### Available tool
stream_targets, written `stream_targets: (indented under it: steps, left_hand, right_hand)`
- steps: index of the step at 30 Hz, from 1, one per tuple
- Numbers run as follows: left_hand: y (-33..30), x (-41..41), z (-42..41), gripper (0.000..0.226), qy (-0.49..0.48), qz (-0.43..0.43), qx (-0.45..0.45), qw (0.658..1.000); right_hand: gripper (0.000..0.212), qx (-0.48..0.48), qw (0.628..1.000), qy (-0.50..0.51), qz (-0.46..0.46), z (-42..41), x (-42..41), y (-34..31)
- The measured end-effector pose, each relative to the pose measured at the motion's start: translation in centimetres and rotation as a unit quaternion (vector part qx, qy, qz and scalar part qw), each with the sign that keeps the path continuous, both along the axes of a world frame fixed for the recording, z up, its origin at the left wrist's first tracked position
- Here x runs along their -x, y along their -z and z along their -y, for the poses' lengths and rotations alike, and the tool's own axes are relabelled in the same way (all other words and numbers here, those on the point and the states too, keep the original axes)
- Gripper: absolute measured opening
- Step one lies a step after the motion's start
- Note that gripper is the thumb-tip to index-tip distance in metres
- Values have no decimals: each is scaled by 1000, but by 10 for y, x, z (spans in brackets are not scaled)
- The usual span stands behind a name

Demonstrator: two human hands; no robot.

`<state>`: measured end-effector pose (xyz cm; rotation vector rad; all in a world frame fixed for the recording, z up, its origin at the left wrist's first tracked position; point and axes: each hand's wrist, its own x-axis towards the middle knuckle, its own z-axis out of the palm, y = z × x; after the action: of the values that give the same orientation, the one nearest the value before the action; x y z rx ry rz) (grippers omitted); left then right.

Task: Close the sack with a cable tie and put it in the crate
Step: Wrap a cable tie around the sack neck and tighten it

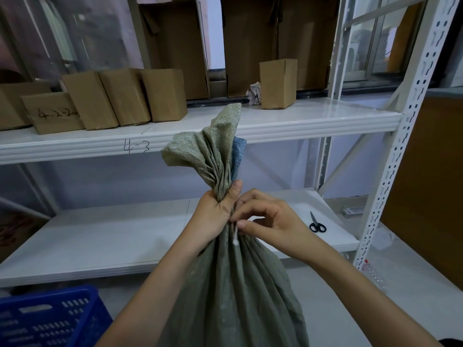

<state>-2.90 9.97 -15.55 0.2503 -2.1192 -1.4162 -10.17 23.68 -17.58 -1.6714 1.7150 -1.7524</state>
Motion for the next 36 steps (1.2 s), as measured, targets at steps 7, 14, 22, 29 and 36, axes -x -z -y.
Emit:
stream_targets:
  steps: [7,14,22,29,36]
  left_hand:
    - [1,-1,-1,48,31,0,-34,999]
    - [0,-1,-1,51,34,1,-28,999]
    - [0,-1,-3,46,36,-4,-31,999]
    - [1,-2,-7,51,62,-2,-20,998]
    - [-6,-8,-5,40,114,36,-39,992]
  right_hand:
    - [19,-22,999,-36,31,-3,7,-2]
    - [22,-70,996,-55,6,-9,13,-8]
    - [24,-99,993,-62,-5,-12,12,-14]
    - [13,-75,997,-20,5,-9,8,-14]
    - [7,-69,996,53,29,3,-4,-5]
